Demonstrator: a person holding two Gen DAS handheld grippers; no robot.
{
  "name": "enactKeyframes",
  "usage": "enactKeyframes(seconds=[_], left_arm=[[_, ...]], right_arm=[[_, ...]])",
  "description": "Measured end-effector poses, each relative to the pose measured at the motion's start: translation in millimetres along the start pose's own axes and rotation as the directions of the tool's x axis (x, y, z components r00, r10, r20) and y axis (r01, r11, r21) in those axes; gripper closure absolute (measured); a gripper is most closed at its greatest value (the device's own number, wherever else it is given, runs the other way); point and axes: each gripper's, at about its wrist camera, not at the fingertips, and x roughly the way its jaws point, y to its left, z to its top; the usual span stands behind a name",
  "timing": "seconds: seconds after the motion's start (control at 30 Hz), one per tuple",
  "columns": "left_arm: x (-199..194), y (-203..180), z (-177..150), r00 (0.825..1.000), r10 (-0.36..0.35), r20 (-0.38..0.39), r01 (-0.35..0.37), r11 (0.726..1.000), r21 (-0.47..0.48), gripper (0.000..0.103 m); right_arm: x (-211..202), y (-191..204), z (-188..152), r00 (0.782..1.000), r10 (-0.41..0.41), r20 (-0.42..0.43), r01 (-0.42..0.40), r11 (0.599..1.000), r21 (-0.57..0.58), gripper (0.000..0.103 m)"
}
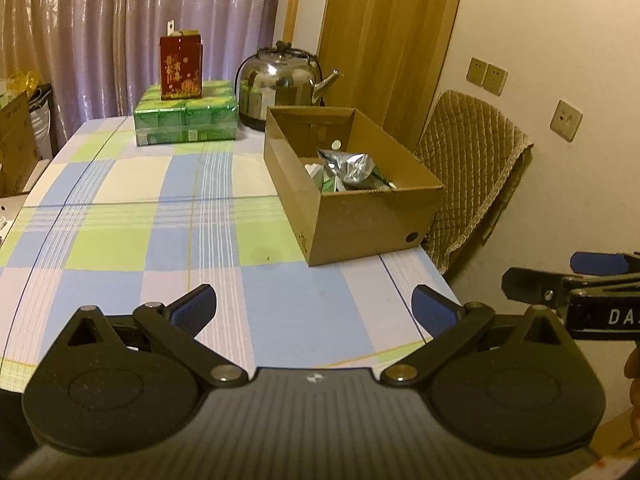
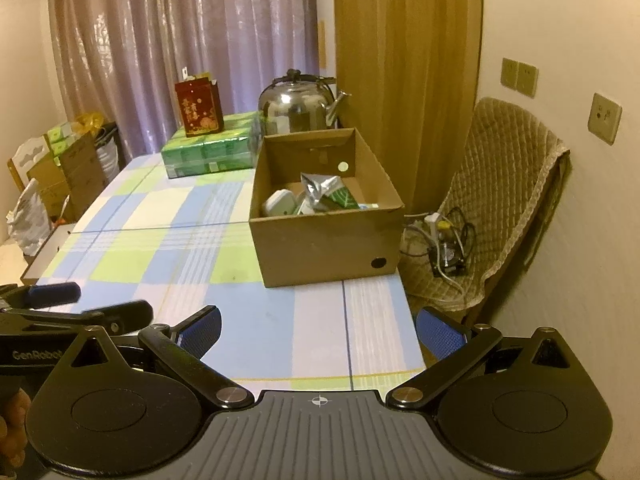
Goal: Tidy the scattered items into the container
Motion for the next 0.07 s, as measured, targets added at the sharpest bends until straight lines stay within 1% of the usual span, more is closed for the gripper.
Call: enactKeyframes(seconds=[0.07], left_arm=[[1.0,0.6,-0.6,1.000,0.004,0.007,-0.004,1.000,0.000,0.001]], right_arm=[[3.1,0.3,-1.1,1.000,0.000,-0.006,0.000,1.000,0.000,0.002]])
